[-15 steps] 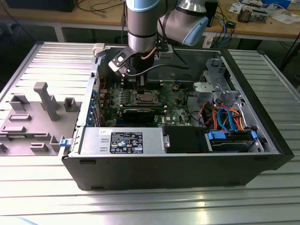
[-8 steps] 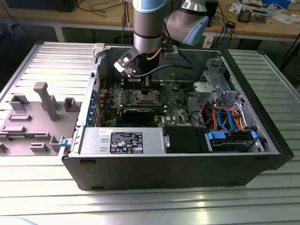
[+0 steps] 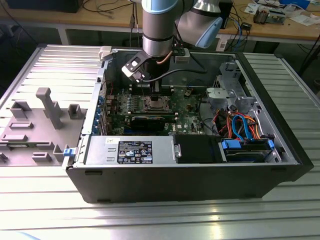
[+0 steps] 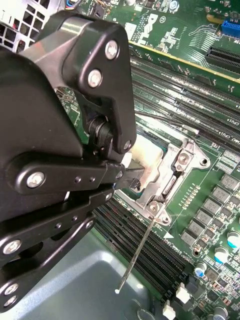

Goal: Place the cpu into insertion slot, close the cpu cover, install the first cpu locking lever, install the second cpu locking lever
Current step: 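Install the first cpu locking lever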

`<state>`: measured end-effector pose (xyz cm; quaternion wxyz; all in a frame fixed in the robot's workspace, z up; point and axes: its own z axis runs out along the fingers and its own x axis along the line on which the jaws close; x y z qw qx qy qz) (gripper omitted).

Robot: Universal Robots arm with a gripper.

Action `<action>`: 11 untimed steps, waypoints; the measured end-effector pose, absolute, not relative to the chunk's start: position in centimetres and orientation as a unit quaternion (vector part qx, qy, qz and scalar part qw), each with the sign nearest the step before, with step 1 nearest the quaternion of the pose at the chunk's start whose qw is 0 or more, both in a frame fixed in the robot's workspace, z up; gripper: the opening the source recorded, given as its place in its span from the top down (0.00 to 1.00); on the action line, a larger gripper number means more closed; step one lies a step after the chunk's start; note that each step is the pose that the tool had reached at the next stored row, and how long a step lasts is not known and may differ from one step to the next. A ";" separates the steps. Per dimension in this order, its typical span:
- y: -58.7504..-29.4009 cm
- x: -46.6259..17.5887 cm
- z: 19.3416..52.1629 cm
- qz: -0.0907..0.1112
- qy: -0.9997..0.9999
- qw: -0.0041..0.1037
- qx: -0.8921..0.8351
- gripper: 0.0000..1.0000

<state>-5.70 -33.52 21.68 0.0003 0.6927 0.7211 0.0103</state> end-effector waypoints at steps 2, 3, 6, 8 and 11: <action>-33.5 -5.7 21.7 0.010 0.721 0.000 0.693 0.89; -33.5 -5.7 21.7 0.010 0.721 0.000 0.693 0.89; -33.5 -5.7 21.9 0.010 0.721 0.000 0.693 0.89; -33.5 -5.7 22.4 0.010 0.721 0.000 0.693 0.89; -33.5 -5.7 23.1 0.010 0.721 0.000 0.693 0.89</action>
